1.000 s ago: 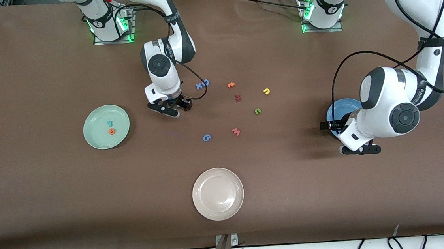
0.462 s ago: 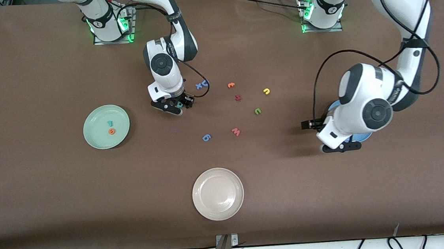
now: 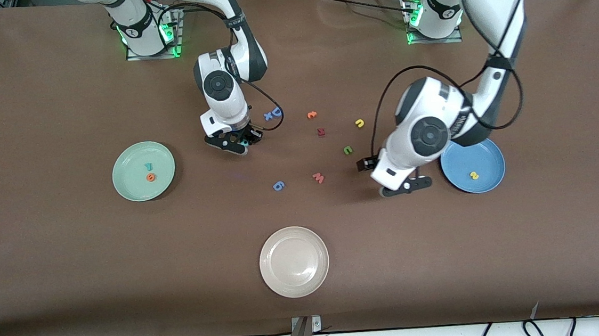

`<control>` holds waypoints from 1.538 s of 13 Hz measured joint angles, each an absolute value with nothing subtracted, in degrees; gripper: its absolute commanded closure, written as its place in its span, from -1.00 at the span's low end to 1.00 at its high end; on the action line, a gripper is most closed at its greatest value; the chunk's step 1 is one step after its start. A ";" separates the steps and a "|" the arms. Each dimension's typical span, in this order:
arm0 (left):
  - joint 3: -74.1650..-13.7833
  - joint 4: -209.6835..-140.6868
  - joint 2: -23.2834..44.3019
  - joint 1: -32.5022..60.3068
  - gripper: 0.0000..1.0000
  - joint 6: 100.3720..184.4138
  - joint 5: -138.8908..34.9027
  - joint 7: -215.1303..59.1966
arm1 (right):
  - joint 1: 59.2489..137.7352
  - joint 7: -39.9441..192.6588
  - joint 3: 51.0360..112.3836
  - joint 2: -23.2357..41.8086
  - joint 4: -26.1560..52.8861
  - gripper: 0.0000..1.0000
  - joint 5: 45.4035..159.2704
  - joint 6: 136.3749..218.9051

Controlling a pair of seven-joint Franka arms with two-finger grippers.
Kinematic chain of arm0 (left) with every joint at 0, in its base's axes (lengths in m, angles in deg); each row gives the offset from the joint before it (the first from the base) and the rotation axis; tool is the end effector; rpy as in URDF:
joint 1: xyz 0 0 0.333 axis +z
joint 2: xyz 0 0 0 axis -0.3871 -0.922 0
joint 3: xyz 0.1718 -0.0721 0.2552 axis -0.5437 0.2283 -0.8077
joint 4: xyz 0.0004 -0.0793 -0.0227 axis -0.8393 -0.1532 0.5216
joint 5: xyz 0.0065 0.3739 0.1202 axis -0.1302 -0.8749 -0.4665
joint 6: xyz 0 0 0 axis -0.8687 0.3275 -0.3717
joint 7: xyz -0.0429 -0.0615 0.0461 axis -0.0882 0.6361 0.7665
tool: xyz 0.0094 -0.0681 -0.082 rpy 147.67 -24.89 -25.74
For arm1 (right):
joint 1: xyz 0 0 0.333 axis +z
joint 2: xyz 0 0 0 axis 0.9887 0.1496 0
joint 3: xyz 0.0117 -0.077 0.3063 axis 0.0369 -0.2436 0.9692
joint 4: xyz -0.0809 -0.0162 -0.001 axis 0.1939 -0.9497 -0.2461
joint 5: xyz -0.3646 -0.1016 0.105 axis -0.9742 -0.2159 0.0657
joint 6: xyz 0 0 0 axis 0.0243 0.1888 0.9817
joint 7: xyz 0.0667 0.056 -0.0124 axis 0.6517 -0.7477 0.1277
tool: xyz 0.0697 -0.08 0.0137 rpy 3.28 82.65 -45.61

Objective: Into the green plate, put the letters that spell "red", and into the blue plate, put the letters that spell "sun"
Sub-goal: 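Grasp the cyan q with the right gripper while the left gripper withdraws, then carry the cyan q to the green plate while the left gripper reaches the green u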

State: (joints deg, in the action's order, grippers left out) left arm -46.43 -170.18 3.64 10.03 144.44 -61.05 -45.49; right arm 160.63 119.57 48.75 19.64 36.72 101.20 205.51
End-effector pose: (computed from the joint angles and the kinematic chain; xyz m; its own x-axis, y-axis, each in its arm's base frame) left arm 0.5971 -0.3012 0.2836 0.9610 0.2045 -0.1861 0.2147 -0.9760 0.0364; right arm 0.4325 0.3581 0.1779 0.9226 -0.3857 -0.0103 -0.3855 -0.9226 0.0156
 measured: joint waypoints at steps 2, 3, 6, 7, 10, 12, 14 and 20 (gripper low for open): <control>-46.28 -176.29 3.71 8.12 -1.00 154.63 -61.06 -41.47 | 160.66 118.22 46.92 19.51 36.68 0.97 101.21 204.17; -46.18 -179.32 3.98 7.78 -1.00 158.64 -61.06 -40.07 | 160.69 115.80 44.88 19.10 36.59 0.97 101.21 202.20; -46.07 -185.67 5.57 6.24 -1.00 165.71 -61.53 -35.25 | 160.52 99.10 34.04 16.89 36.44 0.97 101.26 190.47; -46.04 -187.08 6.01 5.67 -1.00 166.70 -63.27 -32.67 | 160.24 91.79 29.85 16.59 36.59 0.97 101.26 186.83; -45.83 -190.37 6.56 3.88 -0.99 169.28 -71.83 -21.81 | 154.78 73.33 24.01 16.61 37.11 0.95 101.27 182.35; -45.57 -191.64 6.58 3.12 -0.99 169.62 -74.21 -17.84 | 149.36 64.26 24.09 16.90 37.33 0.87 101.27 182.16; -45.56 -192.92 6.55 2.24 -0.99 171.41 -74.38 -15.91 | 144.75 57.22 24.60 17.41 37.49 0.65 101.27 182.02; -45.59 -194.34 5.72 1.53 -0.91 174.50 -74.38 -14.62 | 137.35 49.59 29.03 18.52 37.55 -1.00 102.67 181.95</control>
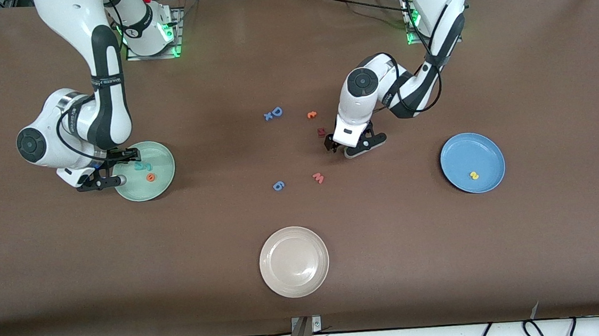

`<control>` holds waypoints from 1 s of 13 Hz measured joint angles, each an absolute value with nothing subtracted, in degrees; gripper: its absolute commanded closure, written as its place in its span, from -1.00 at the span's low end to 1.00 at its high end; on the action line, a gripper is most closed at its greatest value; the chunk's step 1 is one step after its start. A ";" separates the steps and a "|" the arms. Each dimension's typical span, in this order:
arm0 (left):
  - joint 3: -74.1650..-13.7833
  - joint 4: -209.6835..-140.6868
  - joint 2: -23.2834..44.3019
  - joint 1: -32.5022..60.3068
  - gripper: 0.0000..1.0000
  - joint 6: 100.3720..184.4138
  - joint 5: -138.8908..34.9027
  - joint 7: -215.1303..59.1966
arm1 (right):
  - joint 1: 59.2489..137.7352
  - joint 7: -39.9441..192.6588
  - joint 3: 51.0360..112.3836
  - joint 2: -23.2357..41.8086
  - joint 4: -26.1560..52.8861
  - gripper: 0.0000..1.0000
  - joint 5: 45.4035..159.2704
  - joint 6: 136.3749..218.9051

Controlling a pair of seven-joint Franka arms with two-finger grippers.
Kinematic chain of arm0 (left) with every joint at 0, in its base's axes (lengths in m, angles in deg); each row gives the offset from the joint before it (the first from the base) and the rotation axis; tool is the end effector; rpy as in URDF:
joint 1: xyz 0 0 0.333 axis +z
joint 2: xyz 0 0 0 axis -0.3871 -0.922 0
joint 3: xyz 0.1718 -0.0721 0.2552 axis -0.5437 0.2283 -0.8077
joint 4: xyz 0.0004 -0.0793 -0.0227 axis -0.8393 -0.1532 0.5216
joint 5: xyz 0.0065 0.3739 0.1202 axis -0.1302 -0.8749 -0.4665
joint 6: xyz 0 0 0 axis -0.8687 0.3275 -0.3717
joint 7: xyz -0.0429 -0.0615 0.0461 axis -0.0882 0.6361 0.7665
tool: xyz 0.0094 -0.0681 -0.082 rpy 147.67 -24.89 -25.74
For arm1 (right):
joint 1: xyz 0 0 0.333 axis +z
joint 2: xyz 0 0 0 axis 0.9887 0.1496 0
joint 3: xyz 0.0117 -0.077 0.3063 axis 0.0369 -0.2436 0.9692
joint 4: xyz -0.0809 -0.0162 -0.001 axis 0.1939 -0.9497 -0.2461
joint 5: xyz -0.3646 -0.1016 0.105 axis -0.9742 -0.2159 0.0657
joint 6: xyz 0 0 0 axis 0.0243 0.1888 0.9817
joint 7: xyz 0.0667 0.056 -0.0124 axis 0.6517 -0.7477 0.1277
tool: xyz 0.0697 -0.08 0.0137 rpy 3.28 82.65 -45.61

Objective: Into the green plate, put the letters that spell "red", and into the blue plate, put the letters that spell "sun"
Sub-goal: 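Carry the cyan q to the green plate while the left gripper reaches the green u, then release the q on the green plate while the left gripper grasps the u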

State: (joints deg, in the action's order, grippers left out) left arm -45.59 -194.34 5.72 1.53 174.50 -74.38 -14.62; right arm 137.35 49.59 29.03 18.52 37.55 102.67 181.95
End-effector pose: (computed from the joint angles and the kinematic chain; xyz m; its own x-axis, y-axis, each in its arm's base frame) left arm 0.4631 -0.3655 0.1822 0.9220 0.3872 -0.0069 0.3872 -0.9212 0.0379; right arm 0.5321 0.0015 0.2272 0.9670 0.1073 -0.2309 0.0850 -0.9909 -0.1043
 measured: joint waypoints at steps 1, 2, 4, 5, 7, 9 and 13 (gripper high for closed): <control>-45.62 -194.34 5.50 1.53 -0.90 175.01 -74.38 -14.58 | 136.93 49.37 29.52 18.55 37.51 -1.00 102.99 181.95; -45.70 -194.34 5.22 1.53 -0.90 175.32 -74.39 -14.53 | 136.97 49.37 29.72 18.53 37.18 -1.00 103.20 181.59; -45.99 -194.34 4.43 1.54 -0.85 176.48 -74.95 -14.42 | 137.15 49.99 29.84 18.48 33.94 -1.00 103.43 175.83; -46.15 -194.34 3.93 1.54 -0.71 177.26 -75.88 -13.85 | 137.17 50.34 29.01 18.48 30.91 -1.00 103.42 169.96; -46.35 -194.32 3.16 1.59 -0.20 178.14 -77.28 -13.13 | 135.98 50.59 25.98 18.37 22.40 -1.00 103.42 155.28; -46.37 -193.94 3.31 1.67 0.18 178.33 -77.53 -13.04 | 132.31 50.68 25.42 18.17 13.11 -1.00 103.40 147.20; -46.30 -193.48 3.35 1.65 0.25 178.52 -77.56 -12.99 | 130.72 50.74 25.41 18.50 7.08 -1.00 102.90 145.84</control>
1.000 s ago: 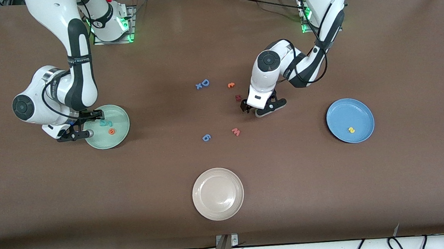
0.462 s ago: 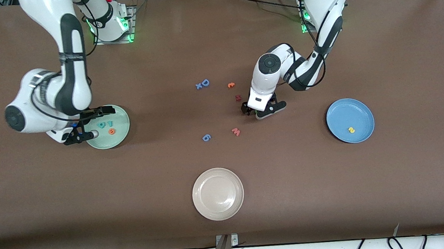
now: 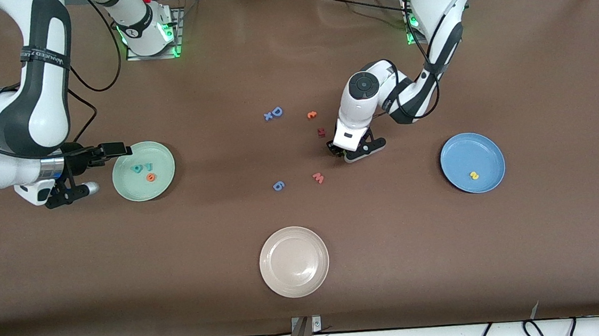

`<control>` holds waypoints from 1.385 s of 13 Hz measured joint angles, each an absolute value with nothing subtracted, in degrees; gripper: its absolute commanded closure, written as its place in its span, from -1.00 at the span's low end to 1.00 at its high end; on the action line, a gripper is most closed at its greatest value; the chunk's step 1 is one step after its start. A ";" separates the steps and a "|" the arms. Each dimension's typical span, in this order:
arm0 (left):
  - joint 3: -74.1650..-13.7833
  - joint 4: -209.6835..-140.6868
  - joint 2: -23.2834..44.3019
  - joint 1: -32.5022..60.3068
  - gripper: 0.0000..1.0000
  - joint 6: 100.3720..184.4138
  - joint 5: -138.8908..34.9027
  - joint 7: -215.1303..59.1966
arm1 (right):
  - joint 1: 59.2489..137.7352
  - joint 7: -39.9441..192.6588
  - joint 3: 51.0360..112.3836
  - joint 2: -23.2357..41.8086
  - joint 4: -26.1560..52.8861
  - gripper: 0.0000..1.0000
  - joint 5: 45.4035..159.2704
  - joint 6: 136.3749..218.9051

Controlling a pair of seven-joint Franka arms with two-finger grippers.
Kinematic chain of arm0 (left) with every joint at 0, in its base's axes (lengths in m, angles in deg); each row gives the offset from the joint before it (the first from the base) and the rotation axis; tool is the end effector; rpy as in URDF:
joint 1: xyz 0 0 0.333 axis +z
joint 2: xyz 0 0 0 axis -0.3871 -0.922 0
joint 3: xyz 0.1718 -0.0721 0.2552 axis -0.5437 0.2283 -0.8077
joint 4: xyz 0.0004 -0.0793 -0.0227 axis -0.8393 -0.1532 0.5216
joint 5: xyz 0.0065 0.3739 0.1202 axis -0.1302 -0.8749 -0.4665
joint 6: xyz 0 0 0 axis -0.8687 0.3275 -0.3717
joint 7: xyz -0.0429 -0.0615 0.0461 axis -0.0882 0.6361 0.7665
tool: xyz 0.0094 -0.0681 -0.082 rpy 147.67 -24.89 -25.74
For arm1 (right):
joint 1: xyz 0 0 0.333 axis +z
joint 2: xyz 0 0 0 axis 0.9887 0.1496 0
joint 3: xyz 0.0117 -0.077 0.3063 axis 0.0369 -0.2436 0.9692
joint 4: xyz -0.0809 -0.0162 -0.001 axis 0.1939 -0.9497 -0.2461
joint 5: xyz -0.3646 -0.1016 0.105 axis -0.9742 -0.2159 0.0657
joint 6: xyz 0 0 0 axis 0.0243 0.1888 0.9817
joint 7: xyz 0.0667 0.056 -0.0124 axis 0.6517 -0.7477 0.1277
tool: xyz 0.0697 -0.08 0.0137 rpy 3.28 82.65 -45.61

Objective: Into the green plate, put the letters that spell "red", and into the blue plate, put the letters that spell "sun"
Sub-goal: 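Release the q on the green plate while the left gripper grasps the u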

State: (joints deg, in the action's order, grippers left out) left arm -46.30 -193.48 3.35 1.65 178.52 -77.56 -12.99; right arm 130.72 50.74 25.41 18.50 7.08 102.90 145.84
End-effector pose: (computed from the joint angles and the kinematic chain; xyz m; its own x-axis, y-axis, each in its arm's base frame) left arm 0.4711 -0.3652 0.1696 0.9227 0.3846 0.0254 0.3819 -0.9212 0.0742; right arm 0.6116 0.0318 0.4017 0.9281 0.2487 -0.2769 0.1584 -0.9372 -0.3109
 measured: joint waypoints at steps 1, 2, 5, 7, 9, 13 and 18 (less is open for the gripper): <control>-46.30 -193.47 3.35 1.65 0.26 178.52 -77.57 -12.99 | 130.87 51.36 25.41 18.51 5.49 -1.00 101.62 145.84; -46.30 -193.43 3.36 1.63 0.27 178.56 -77.58 -12.99 | 131.01 52.95 25.63 18.40 3.86 -1.00 99.55 145.84; -46.32 -193.37 3.36 1.63 0.37 178.55 -77.84 -12.99 | 128.38 60.78 33.05 15.88 -0.98 -1.00 89.81 146.18; -46.34 -193.31 3.36 1.62 0.38 178.54 -78.46 -12.98 | 121.76 67.66 45.33 11.63 -1.87 -1.00 81.40 148.67; -46.38 -193.24 3.37 1.63 0.42 178.50 -78.53 -12.97 | 113.65 73.22 57.38 7.56 -1.90 -1.00 76.06 149.34; -46.74 -192.74 3.41 1.75 0.47 178.15 -78.59 -12.97 | 98.64 76.84 76.45 -0.29 2.48 -1.00 66.59 152.85; -47.23 -190.45 3.36 1.93 0.53 173.94 -78.71 -12.97 | 86.25 76.61 81.39 -15.86 10.53 -1.00 65.89 153.33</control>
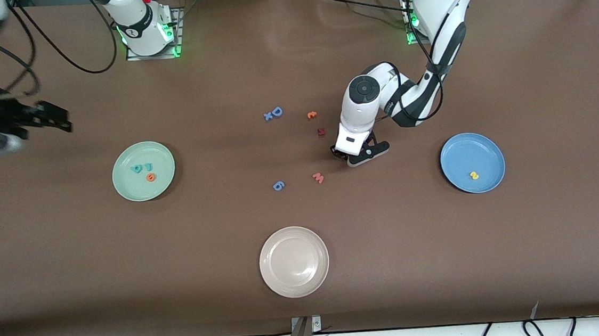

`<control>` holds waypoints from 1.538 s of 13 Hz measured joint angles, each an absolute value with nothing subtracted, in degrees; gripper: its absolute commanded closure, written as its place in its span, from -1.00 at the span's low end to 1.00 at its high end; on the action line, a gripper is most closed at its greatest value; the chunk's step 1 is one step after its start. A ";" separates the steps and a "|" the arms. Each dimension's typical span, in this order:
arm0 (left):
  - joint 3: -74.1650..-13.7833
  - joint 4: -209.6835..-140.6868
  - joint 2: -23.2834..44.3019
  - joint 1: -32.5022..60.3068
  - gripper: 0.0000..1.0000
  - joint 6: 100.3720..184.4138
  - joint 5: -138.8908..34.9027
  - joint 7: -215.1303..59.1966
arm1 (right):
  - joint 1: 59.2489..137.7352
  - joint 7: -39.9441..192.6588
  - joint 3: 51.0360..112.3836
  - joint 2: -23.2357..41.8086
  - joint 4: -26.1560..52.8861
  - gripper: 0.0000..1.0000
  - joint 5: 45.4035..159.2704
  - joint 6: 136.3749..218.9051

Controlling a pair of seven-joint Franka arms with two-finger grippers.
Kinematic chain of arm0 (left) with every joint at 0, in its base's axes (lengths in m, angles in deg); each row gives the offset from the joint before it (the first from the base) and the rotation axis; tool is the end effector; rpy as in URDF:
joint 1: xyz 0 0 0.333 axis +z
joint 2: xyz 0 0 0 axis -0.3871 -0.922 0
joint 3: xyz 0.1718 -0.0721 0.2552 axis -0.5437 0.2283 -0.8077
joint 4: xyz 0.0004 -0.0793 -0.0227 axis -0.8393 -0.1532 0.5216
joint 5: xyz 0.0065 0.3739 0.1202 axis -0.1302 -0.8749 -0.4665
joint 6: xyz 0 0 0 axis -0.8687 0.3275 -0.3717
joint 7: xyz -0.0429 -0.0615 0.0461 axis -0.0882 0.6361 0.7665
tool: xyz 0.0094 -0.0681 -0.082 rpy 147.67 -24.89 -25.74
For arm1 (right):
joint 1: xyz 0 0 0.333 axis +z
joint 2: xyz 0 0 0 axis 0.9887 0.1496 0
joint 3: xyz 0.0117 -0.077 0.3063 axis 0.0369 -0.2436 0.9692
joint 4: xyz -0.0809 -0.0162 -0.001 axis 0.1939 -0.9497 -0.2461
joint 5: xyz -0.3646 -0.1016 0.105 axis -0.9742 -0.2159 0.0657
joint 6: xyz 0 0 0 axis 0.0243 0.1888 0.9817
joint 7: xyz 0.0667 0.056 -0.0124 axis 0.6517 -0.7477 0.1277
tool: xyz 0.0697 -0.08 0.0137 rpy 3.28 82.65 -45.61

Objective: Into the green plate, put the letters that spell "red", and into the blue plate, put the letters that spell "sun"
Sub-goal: 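Carry the green u to the blue plate while the right gripper retracts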

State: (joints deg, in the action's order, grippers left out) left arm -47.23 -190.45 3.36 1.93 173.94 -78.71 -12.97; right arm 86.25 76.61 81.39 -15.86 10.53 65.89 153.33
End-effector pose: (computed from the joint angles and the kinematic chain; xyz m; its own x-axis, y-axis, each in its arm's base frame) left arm 0.4912 -0.3583 0.1798 0.9184 0.3930 0.0450 0.3919 -0.9194 0.0324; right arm 0.5445 -0.0085 0.5926 0.9961 0.0676 -0.0563 0.0668 -0.9976 -0.0157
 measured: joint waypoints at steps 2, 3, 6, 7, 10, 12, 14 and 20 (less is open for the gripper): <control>-47.30 -186.90 3.37 3.15 0.53 167.89 -78.73 -13.92 | 84.54 75.93 81.60 -18.86 11.33 -1.00 65.02 151.41; -47.28 -184.23 3.40 4.62 0.53 163.84 -78.73 -16.04 | 83.78 75.92 82.62 -19.28 11.27 -1.00 64.08 151.37; -47.20 -177.89 3.45 10.93 0.52 153.24 -77.36 -28.49 | 81.91 76.21 85.96 -19.14 11.13 -1.00 63.33 151.29; -47.22 -176.68 3.45 13.23 0.52 149.98 -77.07 -33.01 | 81.85 76.22 86.04 -18.93 11.13 -1.00 63.33 151.44; -47.27 -175.94 3.42 20.55 0.52 143.59 -76.75 -44.82 | 81.78 76.23 86.18 -18.56 11.13 -1.00 63.33 151.75; -47.31 -176.03 3.33 25.01 0.50 141.38 -76.73 -51.79 | 81.83 76.53 86.07 -18.53 11.18 -1.00 63.60 152.78; -47.34 -176.06 3.27 29.66 -0.64 140.72 -76.73 -59.83 | 81.81 77.34 85.10 -18.42 11.35 -1.00 64.92 153.29; -46.02 -176.12 2.67 33.35 -1.00 140.61 -73.43 -66.94 | 81.84 78.72 84.63 -16.84 11.24 -1.00 65.24 154.07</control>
